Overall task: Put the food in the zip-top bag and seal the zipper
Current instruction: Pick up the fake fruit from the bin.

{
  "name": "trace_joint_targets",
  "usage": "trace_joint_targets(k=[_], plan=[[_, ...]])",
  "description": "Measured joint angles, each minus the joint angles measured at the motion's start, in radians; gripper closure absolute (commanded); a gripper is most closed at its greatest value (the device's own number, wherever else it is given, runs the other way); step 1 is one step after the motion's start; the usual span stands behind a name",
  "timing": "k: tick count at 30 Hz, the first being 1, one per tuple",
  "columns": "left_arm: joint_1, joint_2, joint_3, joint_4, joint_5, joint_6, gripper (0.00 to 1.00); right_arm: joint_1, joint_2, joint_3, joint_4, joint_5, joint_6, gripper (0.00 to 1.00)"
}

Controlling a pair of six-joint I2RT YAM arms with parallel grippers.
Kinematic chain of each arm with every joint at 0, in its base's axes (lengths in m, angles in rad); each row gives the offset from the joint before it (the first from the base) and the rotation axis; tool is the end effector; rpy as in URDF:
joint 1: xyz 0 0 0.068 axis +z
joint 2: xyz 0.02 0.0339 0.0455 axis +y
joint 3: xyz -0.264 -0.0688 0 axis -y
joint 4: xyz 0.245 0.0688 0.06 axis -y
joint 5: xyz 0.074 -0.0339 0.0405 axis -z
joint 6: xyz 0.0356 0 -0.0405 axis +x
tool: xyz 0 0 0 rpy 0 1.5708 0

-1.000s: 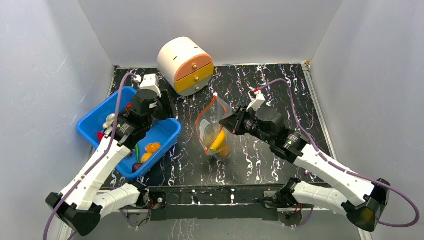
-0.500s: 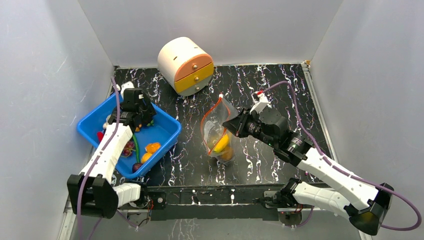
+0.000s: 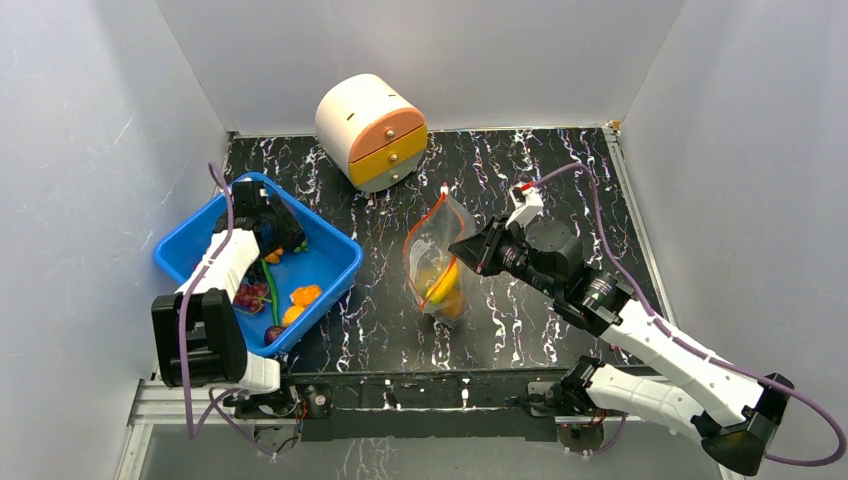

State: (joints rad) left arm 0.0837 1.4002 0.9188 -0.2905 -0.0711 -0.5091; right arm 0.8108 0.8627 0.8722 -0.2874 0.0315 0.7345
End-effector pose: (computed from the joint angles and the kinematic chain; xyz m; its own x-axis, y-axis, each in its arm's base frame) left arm 0.2973 0.0275 0.2370 -0.5415 -0.5333 -0.6499 -0.4559 0.8358 -0.3060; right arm 0.1373 0.1428 0.3463 -0.6118 0.3286 -0.7195 -0.3955 0.6606 0.6381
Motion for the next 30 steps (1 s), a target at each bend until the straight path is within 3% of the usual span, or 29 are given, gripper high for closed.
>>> trace_joint_targets(k=[12,30], plan=[[0.059,0.138,0.024,0.017,0.132,0.011,0.35,0.0,0.001,0.0,0.0,0.0,0.0,1.0],[0.064,0.248,0.136,-0.03,0.14,0.06,0.37,0.0,-0.041,-0.002,0.002,0.007,-0.001,1.0]])
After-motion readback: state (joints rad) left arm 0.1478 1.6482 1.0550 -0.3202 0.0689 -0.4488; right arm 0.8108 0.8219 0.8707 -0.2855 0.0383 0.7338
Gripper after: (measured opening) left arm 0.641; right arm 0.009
